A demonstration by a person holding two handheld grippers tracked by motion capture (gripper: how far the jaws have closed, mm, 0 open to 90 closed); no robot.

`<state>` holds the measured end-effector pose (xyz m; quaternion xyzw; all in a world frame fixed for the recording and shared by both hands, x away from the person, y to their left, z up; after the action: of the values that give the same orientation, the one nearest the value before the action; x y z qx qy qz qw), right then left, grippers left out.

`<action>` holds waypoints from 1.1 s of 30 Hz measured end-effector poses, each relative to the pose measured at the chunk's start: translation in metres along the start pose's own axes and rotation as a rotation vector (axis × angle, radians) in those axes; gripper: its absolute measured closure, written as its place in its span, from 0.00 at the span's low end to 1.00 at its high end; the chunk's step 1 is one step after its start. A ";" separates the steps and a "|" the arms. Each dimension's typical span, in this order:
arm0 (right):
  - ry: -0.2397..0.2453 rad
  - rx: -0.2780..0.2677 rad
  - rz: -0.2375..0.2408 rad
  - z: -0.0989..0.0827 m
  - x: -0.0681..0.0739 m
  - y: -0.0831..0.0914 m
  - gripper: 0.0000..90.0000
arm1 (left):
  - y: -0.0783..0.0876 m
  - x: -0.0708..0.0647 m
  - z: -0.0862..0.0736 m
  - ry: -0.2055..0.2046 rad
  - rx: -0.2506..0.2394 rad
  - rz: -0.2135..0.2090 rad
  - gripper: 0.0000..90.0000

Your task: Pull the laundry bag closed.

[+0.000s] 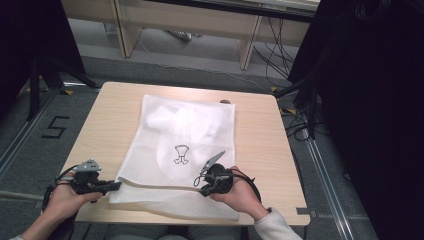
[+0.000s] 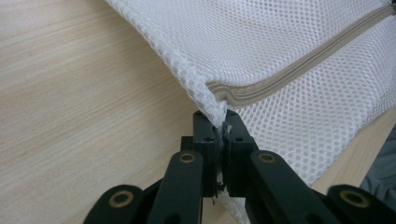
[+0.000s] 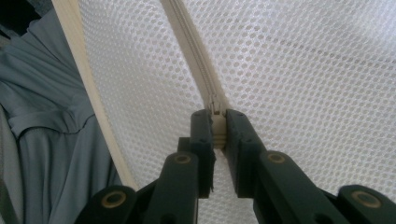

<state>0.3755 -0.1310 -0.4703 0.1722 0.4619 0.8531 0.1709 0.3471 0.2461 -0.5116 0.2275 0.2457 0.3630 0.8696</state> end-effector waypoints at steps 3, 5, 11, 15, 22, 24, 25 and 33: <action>0.003 -0.003 0.005 -0.001 -0.001 0.000 0.92 | 0.000 -0.001 0.000 0.015 0.000 -0.008 0.95; 0.003 -0.002 0.003 -0.001 0.000 0.000 0.92 | 0.000 0.000 0.000 0.017 0.000 -0.008 0.95; 0.011 -0.004 0.003 -0.002 -0.002 0.000 0.92 | 0.001 0.001 0.001 0.024 -0.010 0.011 0.95; -0.005 0.002 -0.001 -0.004 -0.002 0.002 0.92 | 0.002 0.002 0.001 0.019 -0.001 0.006 0.95; 0.003 -0.001 0.002 -0.004 -0.002 0.001 0.92 | 0.002 0.002 0.001 0.016 -0.002 0.011 0.95; 0.001 0.004 0.000 -0.004 -0.002 0.001 0.92 | 0.002 0.002 0.001 0.023 -0.006 0.017 0.95; 0.003 0.001 0.002 -0.004 -0.003 0.001 0.92 | 0.001 0.002 0.000 0.022 -0.022 0.021 0.95; 0.005 0.002 0.000 -0.005 -0.003 0.002 0.92 | 0.002 0.003 0.001 0.022 -0.019 0.028 0.95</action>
<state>0.3759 -0.1370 -0.4718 0.1704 0.4630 0.8531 0.1696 0.3479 0.2491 -0.5107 0.2188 0.2485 0.3796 0.8639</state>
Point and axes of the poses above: each handheld gripper's, and its own axes: y roughly backward along the jaws, z roughly out of its top, x roughly to its left, the point moved 2 cm from there along -y, roughly forward along the jaws, and after that the axes turned 7 degrees about -x, right-handed, at the moved point
